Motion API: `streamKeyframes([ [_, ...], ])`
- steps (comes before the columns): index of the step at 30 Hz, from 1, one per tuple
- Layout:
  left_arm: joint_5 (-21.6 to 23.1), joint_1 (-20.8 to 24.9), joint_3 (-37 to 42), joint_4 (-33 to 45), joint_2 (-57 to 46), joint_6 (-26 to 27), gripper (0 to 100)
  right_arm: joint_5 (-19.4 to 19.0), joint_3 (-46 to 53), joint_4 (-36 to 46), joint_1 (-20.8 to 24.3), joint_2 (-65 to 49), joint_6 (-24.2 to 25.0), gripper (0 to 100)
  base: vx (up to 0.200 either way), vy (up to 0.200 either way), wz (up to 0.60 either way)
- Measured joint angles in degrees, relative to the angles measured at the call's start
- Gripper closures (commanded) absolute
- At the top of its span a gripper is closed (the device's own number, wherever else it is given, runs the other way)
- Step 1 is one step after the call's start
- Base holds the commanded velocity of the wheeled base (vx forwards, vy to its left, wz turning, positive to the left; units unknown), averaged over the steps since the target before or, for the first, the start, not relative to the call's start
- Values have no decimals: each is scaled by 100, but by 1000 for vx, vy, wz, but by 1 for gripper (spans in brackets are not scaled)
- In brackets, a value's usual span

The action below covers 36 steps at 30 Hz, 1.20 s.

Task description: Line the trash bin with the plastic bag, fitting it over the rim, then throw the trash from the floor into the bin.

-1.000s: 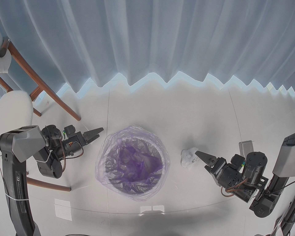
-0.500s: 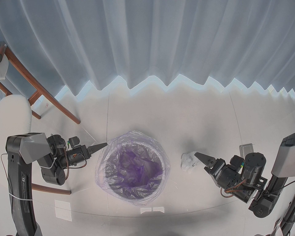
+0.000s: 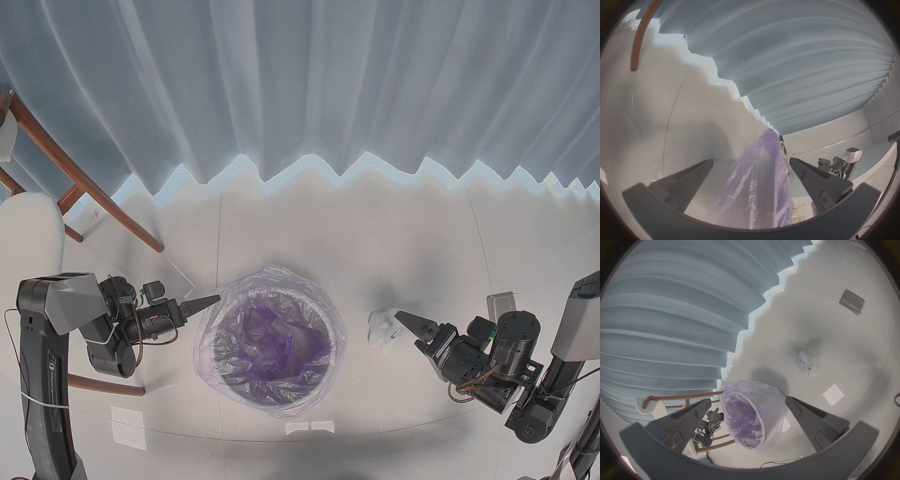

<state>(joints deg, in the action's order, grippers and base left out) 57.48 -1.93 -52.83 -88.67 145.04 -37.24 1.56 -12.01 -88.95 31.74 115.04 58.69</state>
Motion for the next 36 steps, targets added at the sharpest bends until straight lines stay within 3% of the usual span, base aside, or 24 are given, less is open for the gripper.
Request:
streamKeyframes([
  [7, 18, -13, -232, 7, 151, -23, 0, 2, -4, -2, 11, 1, 2, 0, 0, 0, 0],
  [8, 18, 15, -532, 11, 286, -288, 100, 2, -2, -2, 22, 22, 5, 0, 0, 0, 0],
  [36, -134, 94, -1438, 27, 683, -770, 100, 2, -2, -2, 23, 150, 2, 0, 0, 0, 0],
])
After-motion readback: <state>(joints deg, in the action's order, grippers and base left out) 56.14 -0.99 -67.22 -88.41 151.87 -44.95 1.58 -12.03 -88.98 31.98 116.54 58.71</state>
